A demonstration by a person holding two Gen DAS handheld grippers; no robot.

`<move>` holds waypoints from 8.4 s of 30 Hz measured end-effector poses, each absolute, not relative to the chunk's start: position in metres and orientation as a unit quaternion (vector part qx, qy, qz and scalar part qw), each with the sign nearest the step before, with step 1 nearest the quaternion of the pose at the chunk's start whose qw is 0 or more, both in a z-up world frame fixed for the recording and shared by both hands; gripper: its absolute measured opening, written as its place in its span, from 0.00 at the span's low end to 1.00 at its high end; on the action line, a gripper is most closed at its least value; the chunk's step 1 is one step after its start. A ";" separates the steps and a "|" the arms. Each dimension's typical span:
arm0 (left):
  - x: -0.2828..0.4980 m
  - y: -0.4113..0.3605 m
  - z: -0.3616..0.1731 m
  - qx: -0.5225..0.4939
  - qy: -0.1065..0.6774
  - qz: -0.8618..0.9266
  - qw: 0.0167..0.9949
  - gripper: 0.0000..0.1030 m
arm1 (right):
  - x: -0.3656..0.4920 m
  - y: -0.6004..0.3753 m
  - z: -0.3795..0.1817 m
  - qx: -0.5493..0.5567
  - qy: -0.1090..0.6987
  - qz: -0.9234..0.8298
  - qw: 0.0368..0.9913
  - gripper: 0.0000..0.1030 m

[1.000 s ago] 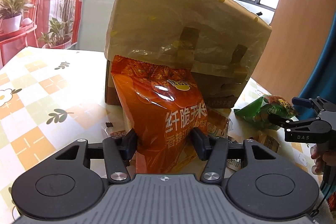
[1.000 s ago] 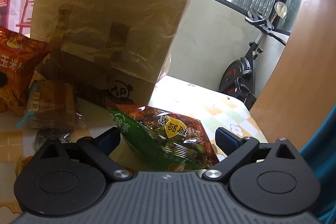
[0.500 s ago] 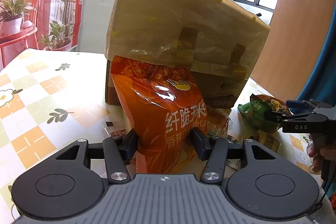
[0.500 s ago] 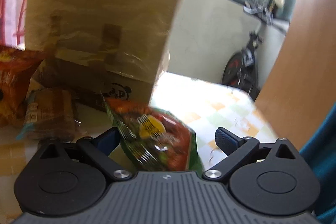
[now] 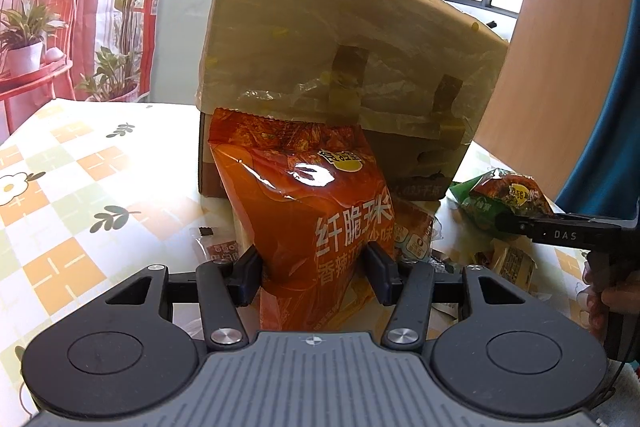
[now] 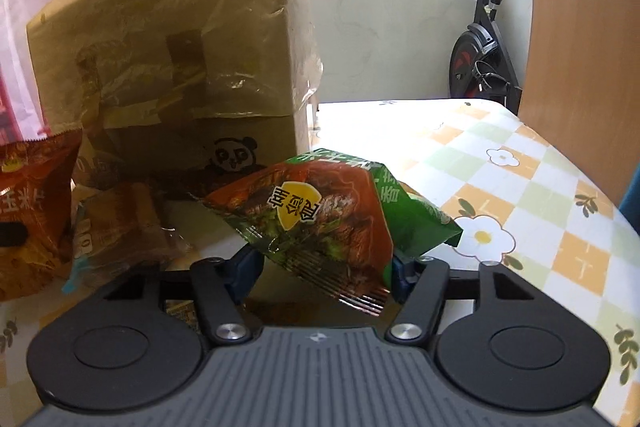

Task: Organize snacks
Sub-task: 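Lift the orange bag with the left tool while the right tool carries the green bag over the box, then open both tools to drop the orange and green bags into the box, then move both tools back down to the snacks in front of the box, then align the left tool over the black wrapped snack while the right tool aligns on the long bar, then close the left tool on the black snack while the right tool closes on the bar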

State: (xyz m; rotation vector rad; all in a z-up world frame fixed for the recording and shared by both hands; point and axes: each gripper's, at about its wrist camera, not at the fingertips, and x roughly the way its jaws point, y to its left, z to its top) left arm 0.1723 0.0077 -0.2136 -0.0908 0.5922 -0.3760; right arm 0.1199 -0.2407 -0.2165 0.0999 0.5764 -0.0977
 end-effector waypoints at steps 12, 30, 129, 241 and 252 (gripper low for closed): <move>0.171 0.008 -0.214 -0.045 0.287 -0.184 0.939 0.54 | 0.098 -0.234 -0.203 0.048 0.236 -0.036 0.970 0.45; 0.156 0.009 -0.190 -0.057 0.242 -0.198 0.948 0.48 | 0.075 -0.213 -0.155 0.027 0.168 -0.006 0.985 0.45; 0.147 0.106 -0.127 -0.064 0.321 -0.056 0.943 0.80 | 0.116 -0.154 -0.130 0.078 0.196 0.073 0.975 0.47; 0.130 0.056 -0.224 -0.099 0.362 -0.064 0.925 0.48 | 0.085 -0.137 -0.231 0.062 0.295 0.048 0.952 0.55; 0.129 0.057 -0.222 -0.094 0.361 -0.067 0.926 0.48 | 0.081 -0.136 -0.225 0.056 0.279 0.055 0.957 0.49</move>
